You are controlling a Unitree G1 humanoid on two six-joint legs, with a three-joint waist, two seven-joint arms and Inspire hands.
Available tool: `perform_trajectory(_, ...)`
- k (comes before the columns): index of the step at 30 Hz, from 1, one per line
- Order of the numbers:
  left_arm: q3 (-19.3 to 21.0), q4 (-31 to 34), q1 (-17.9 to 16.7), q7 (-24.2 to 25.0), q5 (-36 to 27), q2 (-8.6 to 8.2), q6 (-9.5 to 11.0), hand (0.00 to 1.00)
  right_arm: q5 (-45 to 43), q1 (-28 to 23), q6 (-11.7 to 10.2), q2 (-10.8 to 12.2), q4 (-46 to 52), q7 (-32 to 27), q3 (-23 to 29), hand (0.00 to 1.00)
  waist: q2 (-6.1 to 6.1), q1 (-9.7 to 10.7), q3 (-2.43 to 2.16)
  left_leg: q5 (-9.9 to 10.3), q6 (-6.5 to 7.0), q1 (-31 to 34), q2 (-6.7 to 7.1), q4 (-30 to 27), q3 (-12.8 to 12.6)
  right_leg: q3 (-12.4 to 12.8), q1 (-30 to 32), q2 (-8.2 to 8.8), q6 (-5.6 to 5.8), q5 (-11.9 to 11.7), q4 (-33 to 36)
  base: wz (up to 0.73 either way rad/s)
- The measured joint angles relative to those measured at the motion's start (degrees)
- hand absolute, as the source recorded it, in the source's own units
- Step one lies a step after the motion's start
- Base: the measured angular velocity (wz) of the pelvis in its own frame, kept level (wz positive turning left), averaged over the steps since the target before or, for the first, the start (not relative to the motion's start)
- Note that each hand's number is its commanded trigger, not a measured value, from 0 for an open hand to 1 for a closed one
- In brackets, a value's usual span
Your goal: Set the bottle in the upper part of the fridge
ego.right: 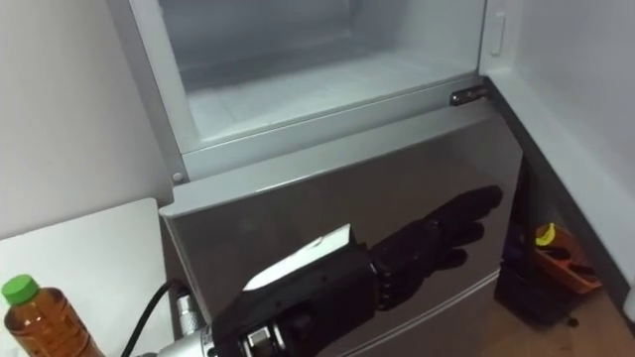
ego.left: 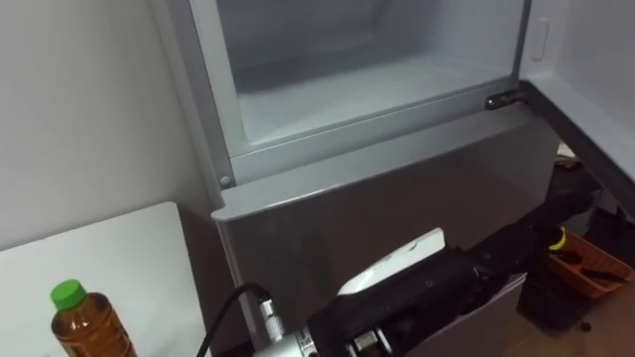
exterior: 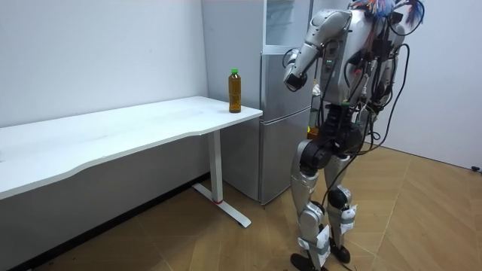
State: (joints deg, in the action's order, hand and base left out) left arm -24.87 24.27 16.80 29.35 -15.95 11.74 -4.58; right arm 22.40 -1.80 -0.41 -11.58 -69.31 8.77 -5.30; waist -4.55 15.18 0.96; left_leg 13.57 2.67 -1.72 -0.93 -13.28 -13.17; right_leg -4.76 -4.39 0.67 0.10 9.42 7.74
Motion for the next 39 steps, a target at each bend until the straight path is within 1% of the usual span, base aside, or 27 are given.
perform_trajectory(4,0.5,0.2,0.0,0.0,0.4,0.04,0.0,0.00,0.3,-0.3,-0.6,0.1,-0.1,0.0,0.3,0.00,-0.01,-0.5,-0.05,0.0,0.00,-0.1,0.02,0.0,0.0,0.0,0.4,-0.02,0.00,0.0,0.0,0.00)
perform_trajectory(5,1.0,0.2,0.0,0.0,0.4,0.03,0.0,0.00,0.3,-0.7,-0.9,0.1,-0.1,0.0,0.3,0.00,0.01,-0.9,-0.10,0.0,0.00,-0.1,0.01,0.0,0.0,0.0,0.4,-0.03,0.00,0.0,0.1,-0.04)
perform_trajectory(6,1.8,0.2,0.0,0.0,0.2,0.02,0.0,0.00,0.5,-1.2,-1.1,0.1,0.0,0.0,0.4,0.00,0.02,-1.6,-0.16,0.0,-0.01,-0.2,-0.03,0.0,-0.2,0.1,0.4,-0.04,-0.01,0.0,0.1,-0.05)
perform_trajectory(7,2.4,0.3,0.0,0.0,0.1,0.03,0.0,0.00,0.7,-1.3,-1.1,0.1,0.0,0.0,0.4,0.00,0.03,-1.7,-0.17,0.0,-0.01,-0.3,-0.03,0.0,-0.2,0.1,0.3,-0.03,-0.01,0.0,0.2,0.00)
perform_trajectory(8,4.0,0.5,0.0,0.0,0.1,0.02,0.0,0.00,0.7,-1.4,-1.2,0.1,-0.1,0.0,0.5,0.00,0.07,-2.2,-0.21,0.0,-0.02,-0.4,-0.04,0.0,-0.2,0.1,0.1,-0.05,-0.01,0.0,0.2,0.00)
perform_trajectory(9,5.6,0.5,0.0,-0.1,0.1,-0.04,0.1,0.00,0.6,-1.4,-1.2,0.0,-0.3,0.0,0.5,0.00,0.16,-2.7,-0.30,0.0,-0.03,-0.5,-0.05,0.0,-0.2,0.0,-0.3,-0.06,-0.02,0.0,0.2,0.00)
perform_trajectory(11,7.3,0.5,0.0,-0.8,0.1,-0.09,0.1,0.00,0.6,-1.4,-1.4,0.1,-1.4,0.0,0.5,0.00,0.56,-3.2,-0.42,0.0,-0.03,-0.9,-0.04,0.0,0.1,-0.1,-0.6,-0.01,-0.07,0.1,0.1,0.10)
perform_trajectory(12,8.0,0.6,0.0,-1.6,0.0,-0.15,0.1,0.00,0.6,-1.3,-1.4,0.2,-2.1,0.0,0.6,0.00,0.85,-3.5,-0.62,0.0,-0.03,-0.9,0.05,0.0,0.6,-0.3,-0.7,0.01,-0.08,0.2,0.1,0.16)
perform_trajectory(13,8.4,0.6,0.0,-1.8,-0.2,-0.24,0.2,0.00,0.6,-1.3,-1.4,0.3,-2.1,0.0,0.7,0.00,0.97,-3.6,-0.69,0.0,-0.04,-0.9,0.09,-0.1,0.8,-0.4,-0.8,0.04,-0.07,0.2,0.1,0.14)
perform_trajectory(15,9.5,0.9,-0.1,-3.2,-0.3,-1.09,0.3,0.00,0.6,-1.6,-1.3,0.3,-2.0,0.0,0.7,0.00,1.34,-5.2,-0.93,0.0,-0.06,-0.9,0.12,-0.1,0.9,-1.0,-0.7,0.06,-0.08,0.4,0.4,0.05)
perform_trajectory(17,10.6,2.4,-0.2,-4.1,-0.2,-1.36,0.3,0.00,0.6,-1.9,-1.3,0.5,-2.0,0.0,0.9,0.00,1.55,-6.1,-1.05,0.0,-0.06,-0.8,0.15,-0.2,1.3,-1.5,-0.7,0.15,-0.12,0.5,0.5,0.07)
perform_trajectory(19,12.2,4.0,-0.2,-5.1,-0.3,-1.50,0.7,0.00,0.5,-2.1,-1.3,0.5,-2.0,0.0,0.9,0.00,1.66,-6.6,-1.03,0.0,-0.06,-0.8,0.27,-0.2,1.7,-1.8,-0.7,0.24,-0.15,0.7,0.8,0.12)
perform_trajectory(22,14.8,4.9,-0.3,-6.7,-0.3,-2.15,2.0,0.00,-0.8,-2.2,-1.4,0.6,-2.0,-0.1,1.4,0.00,1.81,-7.4,-0.94,-0.1,-0.11,-1.4,0.54,-0.1,2.5,-2.6,-1.7,0.39,-0.13,0.9,0.9,0.13)
perform_trajectory(23,15.9,5.2,-0.8,-7.3,-0.3,-2.19,2.4,0.00,-1.6,-2.2,-1.4,0.8,-2.0,-0.3,1.6,0.00,1.94,-7.8,-0.86,-0.2,-0.15,-1.7,0.59,-0.1,2.8,-2.9,-2.0,0.43,-0.16,1.1,0.9,0.15)
perform_trajectory(25,17.6,6.2,-2.2,-8.3,-0.2,-2.25,2.5,0.00,-2.3,-2.2,-1.4,1.0,-1.8,-0.5,1.6,0.00,2.05,-8.3,-0.86,-0.2,-0.18,-1.8,0.69,-0.1,3.2,-3.6,-2.5,0.83,-0.19,1.3,0.9,0.17)
perform_trajectory(26,18.5,6.8,-2.8,-9.1,-0.2,-2.24,2.5,0.00,-2.6,-2.3,-1.4,1.1,-1.8,-0.6,1.6,0.00,2.09,-8.7,-0.83,-0.2,-0.20,-1.7,0.81,-0.2,3.9,-4.3,-2.6,1.00,-0.20,1.5,0.9,0.26)
perform_trajectory(27,19.2,7.1,-3.3,-9.9,-0.2,-2.24,2.5,0.00,-2.6,-2.4,-1.4,1.1,-1.8,-0.6,1.6,0.00,2.14,-9.3,-0.86,-0.2,-0.21,-1.6,0.93,-0.3,4.5,-4.9,-2.7,1.10,-0.19,1.6,0.9,0.26)
perform_trajectory(28,19.7,7.6,-3.6,-10.2,-0.1,-2.24,2.5,0.00,-2.7,-2.4,-1.4,1.2,-1.8,-0.5,1.7,0.00,2.17,-9.5,-0.88,-0.2,-0.23,-1.5,0.96,-0.3,4.6,-4.9,-2.6,1.09,-0.18,1.7,0.9,0.22)
perform_trajectory(29,21.0,8.7,-4.1,-11.0,0.0,-2.26,2.5,0.00,-3.2,-2.4,-1.4,1.5,-1.8,-0.5,2.2,0.00,2.23,-10.0,-0.92,-0.3,-0.27,-1.3,1.07,-0.3,5.1,-5.1,-2.6,1.10,-0.18,1.8,0.9,0.21)
perform_trajectory(31,23.0,9.8,-4.1,-12.1,0.8,-2.56,2.7,0.00,-4.9,-2.5,-1.4,2.1,-1.8,-0.5,3.3,0.00,2.42,-10.8,-1.02,-0.5,-0.32,-0.9,1.25,-0.3,5.8,-6.1,-2.5,1.10,-0.25,1.9,0.9,0.21)
perform_trajectory(33,25.8,10.2,-4.4,-14.3,0.9,-3.09,3.4,0.00,-6.3,-2.5,-1.4,2.4,-1.8,-0.5,4.0,0.00,2.25,-11.5,-1.14,-0.6,-0.30,-0.8,1.57,-0.3,6.6,-6.9,-2.8,1.15,-0.24,2.0,0.9,0.18)
perform_trajectory(34,26.5,10.2,-4.6,-14.8,0.9,-3.22,3.5,0.00,-6.5,-2.6,-1.4,2.5,-1.7,-0.5,4.0,0.00,2.16,-11.9,-1.20,-0.6,-0.29,-0.8,1.62,-0.3,6.8,-7.1,-3.0,1.17,-0.20,2.0,0.9,0.16)
perform_trajectory(35,27.5,10.2,-5.3,-15.9,0.9,-3.35,3.6,0.00,-6.6,-3.0,-1.4,2.5,-1.3,-0.5,4.0,0.00,2.04,-12.2,-1.28,-0.7,-0.28,-0.9,1.69,-0.3,7.2,-7.9,-3.5,1.27,-0.14,2.1,0.9,0.20)
perform_trajectory(37,28.8,10.2,-6.7,-17.3,0.7,-3.43,3.8,0.00,-7.1,-3.3,-1.4,2.8,-0.9,-0.5,4.3,0.00,2.10,-12.5,-1.24,-0.7,-0.27,-1.1,1.92,-0.2,8.2,-8.9,-4.1,1.36,-0.03,2.1,0.8,0.27)
perform_trajectory(38,29.5,10.1,-8.6,-18.0,0.7,-3.54,4.4,0.00,-7.2,-3.4,-1.4,3.1,-0.9,-0.5,4.4,0.00,2.22,-12.4,-1.15,-0.7,-0.25,-1.3,2.09,-0.2,8.9,-9.8,-4.7,1.44,0.08,2.2,0.8,0.30)
perform_trajectory(39,29.6,10.1,-10.9,-19.0,0.7,-3.66,4.4,0.00,-7.2,-3.5,-1.4,3.2,-0.9,-0.5,4.4,0.00,2.32,-12.5,-1.15,-0.7,-0.23,-1.4,2.36,-0.3,9.5,-10.4,-5.1,1.59,0.16,2.4,0.8,0.29)
